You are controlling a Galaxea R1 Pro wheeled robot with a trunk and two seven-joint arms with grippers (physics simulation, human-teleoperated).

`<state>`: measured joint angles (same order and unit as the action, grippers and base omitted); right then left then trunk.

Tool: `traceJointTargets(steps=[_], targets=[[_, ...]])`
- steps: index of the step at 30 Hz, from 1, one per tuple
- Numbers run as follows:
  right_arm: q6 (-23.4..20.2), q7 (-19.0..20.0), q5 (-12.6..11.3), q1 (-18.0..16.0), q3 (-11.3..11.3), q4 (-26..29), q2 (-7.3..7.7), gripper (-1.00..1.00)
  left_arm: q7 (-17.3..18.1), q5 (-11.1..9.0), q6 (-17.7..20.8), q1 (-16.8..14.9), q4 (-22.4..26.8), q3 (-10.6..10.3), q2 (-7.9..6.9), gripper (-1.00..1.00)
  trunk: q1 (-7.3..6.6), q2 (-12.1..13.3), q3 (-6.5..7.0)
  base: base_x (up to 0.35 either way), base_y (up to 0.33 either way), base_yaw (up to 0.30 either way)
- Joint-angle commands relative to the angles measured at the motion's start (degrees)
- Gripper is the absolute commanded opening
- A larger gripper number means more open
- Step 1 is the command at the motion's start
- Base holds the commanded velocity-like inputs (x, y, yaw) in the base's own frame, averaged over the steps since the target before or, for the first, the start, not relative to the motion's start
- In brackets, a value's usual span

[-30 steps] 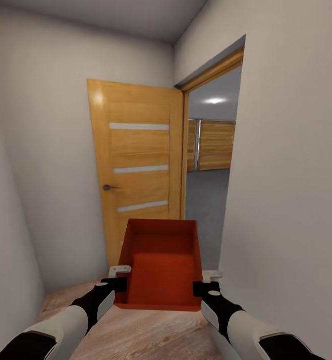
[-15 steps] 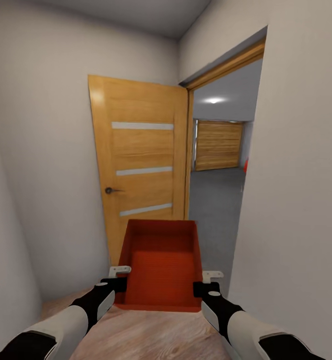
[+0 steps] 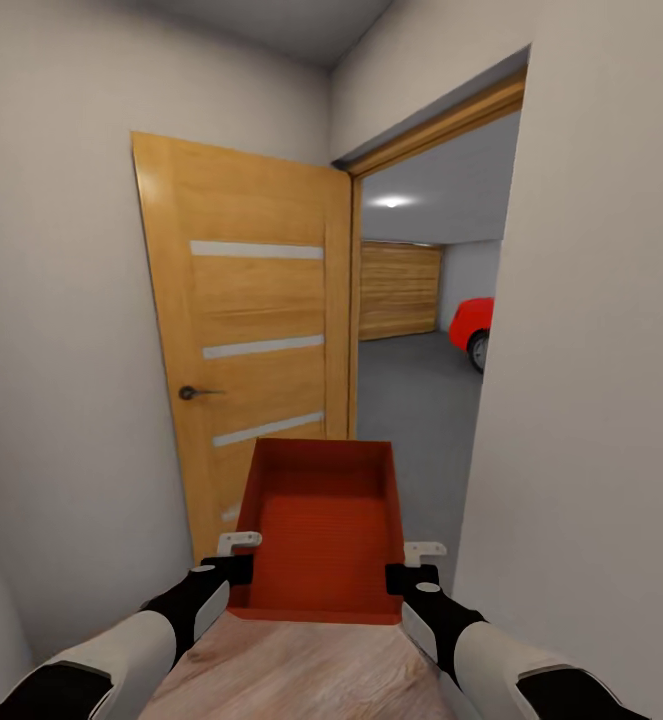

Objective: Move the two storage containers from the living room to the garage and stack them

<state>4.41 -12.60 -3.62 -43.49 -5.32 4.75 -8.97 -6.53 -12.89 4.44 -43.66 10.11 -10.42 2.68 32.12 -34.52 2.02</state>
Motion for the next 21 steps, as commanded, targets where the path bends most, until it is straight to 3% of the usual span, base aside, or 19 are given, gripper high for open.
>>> traceJointTargets(steps=[1,21], targets=[[0.42,-0.32,-0.86,-0.01,-0.04,-1.49,0.0,-1.0,-2.45,0.67,-1.03,-0.02,0.44,2.07,-0.04,-1.0,0.03,-0.03,-0.01,0.198,0.268,-0.254],[0.42,-0.32,-0.86,-0.01,-0.04,-1.5,0.0,-1.0,-2.44,0.67,-1.02,-0.02,0.44,2.07,-0.04,-1.0,0.03,-0.03,-0.01,0.203,0.268,-0.254]])
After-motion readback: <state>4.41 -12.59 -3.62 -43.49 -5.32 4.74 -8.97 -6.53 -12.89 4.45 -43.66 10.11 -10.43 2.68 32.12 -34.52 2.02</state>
